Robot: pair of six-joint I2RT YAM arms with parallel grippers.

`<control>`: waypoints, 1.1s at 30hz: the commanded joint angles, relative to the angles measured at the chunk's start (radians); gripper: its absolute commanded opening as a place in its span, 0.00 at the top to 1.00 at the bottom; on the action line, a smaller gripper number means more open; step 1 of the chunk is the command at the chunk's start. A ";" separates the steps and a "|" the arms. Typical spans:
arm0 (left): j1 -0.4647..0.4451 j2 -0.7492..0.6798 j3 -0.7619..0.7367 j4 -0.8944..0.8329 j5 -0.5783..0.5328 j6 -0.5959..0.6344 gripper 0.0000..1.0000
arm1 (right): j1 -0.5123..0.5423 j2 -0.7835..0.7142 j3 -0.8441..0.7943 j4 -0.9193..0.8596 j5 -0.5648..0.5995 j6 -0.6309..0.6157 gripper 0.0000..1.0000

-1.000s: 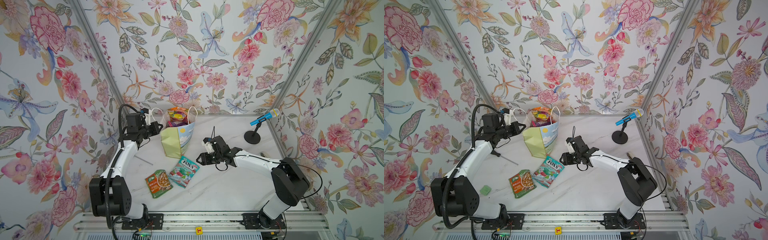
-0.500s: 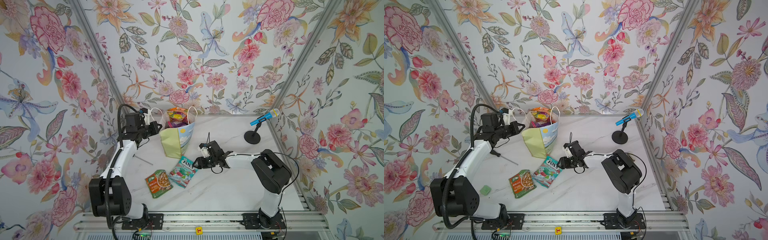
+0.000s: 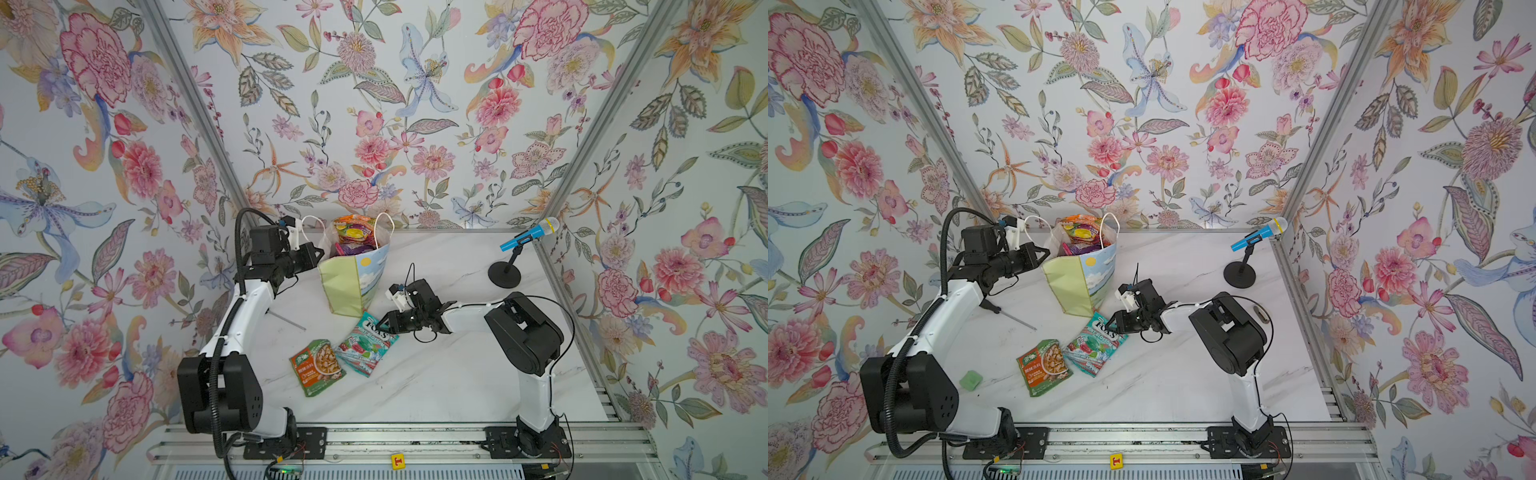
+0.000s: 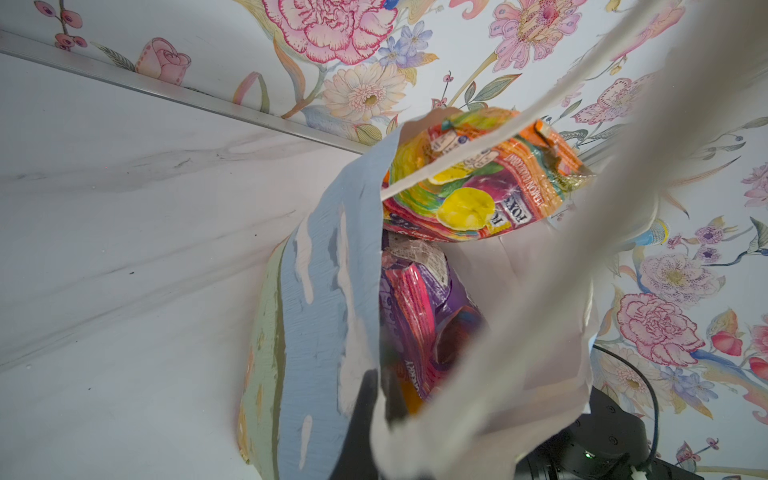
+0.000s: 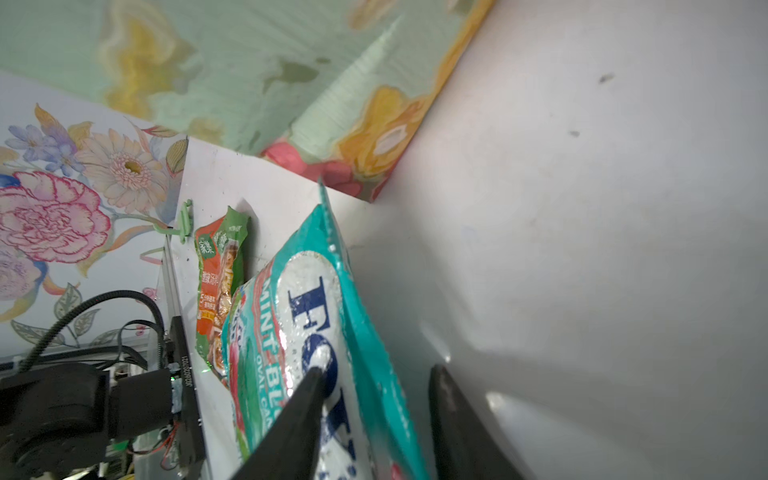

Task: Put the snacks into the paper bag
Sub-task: 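Lower the right gripper onto the teal Mint Blossom pack and close it, then lift the teal pack and carry it above the bag with the right gripper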

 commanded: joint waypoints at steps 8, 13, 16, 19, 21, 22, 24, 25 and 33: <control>0.015 -0.021 0.025 -0.005 -0.007 0.018 1.00 | -0.005 -0.085 -0.057 0.057 -0.040 0.056 1.00; 0.014 -0.022 0.022 -0.003 -0.008 0.019 1.00 | 0.001 -0.211 -0.018 -0.047 -0.006 0.006 1.00; 0.014 -0.020 0.020 -0.002 -0.006 0.020 1.00 | 0.011 -0.294 0.043 -0.160 0.035 -0.060 1.00; 0.013 -0.022 0.016 0.000 -0.006 0.020 1.00 | 0.018 -0.365 0.117 -0.261 0.071 -0.118 1.00; 0.014 -0.022 0.015 0.003 -0.005 0.019 1.00 | 0.020 -0.400 0.169 -0.318 0.078 -0.151 1.00; 0.014 -0.022 0.013 0.005 -0.004 0.018 1.00 | 0.022 -0.412 0.200 -0.354 0.080 -0.172 1.00; 0.014 -0.022 0.012 0.006 -0.003 0.017 1.00 | 0.030 -0.429 0.258 -0.416 0.094 -0.211 1.00; 0.014 -0.022 0.011 0.006 -0.003 0.016 1.00 | 0.034 -0.436 0.290 -0.447 0.105 -0.227 1.00; 0.016 -0.027 0.009 0.006 -0.001 0.017 1.00 | 0.032 -0.472 0.458 -0.566 0.125 -0.317 1.00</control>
